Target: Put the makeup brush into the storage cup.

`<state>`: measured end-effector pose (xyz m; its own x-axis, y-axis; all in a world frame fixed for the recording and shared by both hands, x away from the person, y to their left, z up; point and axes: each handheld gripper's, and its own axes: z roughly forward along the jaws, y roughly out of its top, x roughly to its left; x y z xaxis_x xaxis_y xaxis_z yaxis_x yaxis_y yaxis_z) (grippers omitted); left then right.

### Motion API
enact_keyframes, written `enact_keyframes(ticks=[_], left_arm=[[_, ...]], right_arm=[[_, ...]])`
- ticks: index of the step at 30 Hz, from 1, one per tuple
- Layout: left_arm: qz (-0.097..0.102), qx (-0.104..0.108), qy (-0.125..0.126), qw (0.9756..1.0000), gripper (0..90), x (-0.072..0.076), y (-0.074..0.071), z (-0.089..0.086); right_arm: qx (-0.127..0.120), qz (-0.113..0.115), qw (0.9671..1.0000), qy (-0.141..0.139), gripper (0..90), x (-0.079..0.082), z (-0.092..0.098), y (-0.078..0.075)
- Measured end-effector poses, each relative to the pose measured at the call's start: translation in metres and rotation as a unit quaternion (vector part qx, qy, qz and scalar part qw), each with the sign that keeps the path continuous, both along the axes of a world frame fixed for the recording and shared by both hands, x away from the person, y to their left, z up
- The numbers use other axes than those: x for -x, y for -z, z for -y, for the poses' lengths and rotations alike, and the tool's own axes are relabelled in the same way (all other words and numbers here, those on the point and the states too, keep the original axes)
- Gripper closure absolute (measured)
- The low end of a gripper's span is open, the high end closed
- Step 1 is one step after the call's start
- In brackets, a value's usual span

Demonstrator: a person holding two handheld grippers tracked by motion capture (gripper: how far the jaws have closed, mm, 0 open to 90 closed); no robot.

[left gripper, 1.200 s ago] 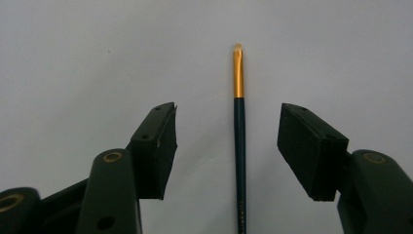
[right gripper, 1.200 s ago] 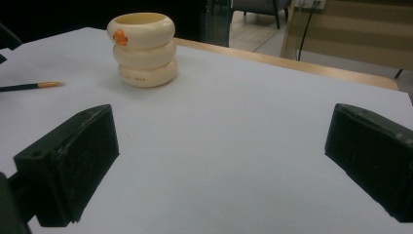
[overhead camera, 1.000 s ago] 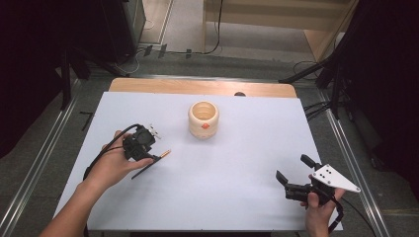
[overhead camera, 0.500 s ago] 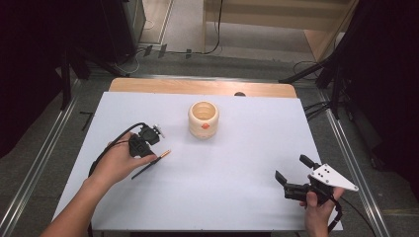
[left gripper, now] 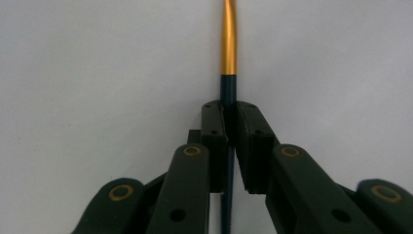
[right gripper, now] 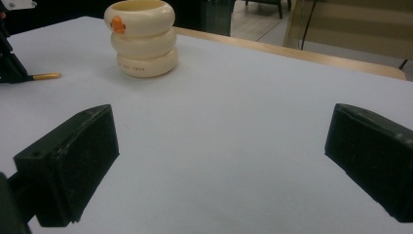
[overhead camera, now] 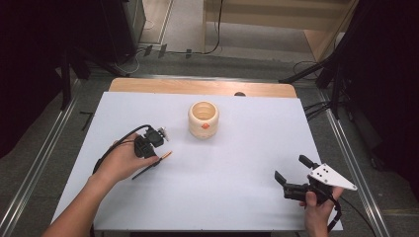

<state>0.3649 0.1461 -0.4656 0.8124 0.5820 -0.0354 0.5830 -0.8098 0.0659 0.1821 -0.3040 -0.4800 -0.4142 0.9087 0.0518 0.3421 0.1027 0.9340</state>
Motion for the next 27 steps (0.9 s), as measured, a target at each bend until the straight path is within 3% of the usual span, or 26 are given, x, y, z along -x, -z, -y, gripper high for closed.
enact_keyframes(ticks=[5,15,19,22,27], left_arm=[[0.005,-0.014,0.006,0.9999,84.2,0.002,0.000,0.004],[0.002,-0.009,0.001,1.0000,84.9,0.001,0.000,0.003],[0.003,0.009,-0.003,1.0000,85.1,0.001,-0.002,-0.001],[0.009,0.037,-0.011,0.9992,85.2,0.000,-0.009,-0.006],[0.030,0.077,-0.015,0.9964,85.2,0.002,-0.021,-0.009]], right_arm=[[0.002,-0.002,1.0000,-0.001,0.0,0.000,-0.001,0.000],[0.004,-0.005,1.0000,-0.004,0.0,-0.001,-0.003,0.001],[0.002,-0.008,1.0000,-0.005,0.0,-0.001,-0.004,0.001],[-0.003,-0.008,0.9999,-0.007,0.0,-0.002,-0.005,0.001],[-0.007,-0.007,0.9999,-0.010,0.0,-0.002,-0.006,0.000]])
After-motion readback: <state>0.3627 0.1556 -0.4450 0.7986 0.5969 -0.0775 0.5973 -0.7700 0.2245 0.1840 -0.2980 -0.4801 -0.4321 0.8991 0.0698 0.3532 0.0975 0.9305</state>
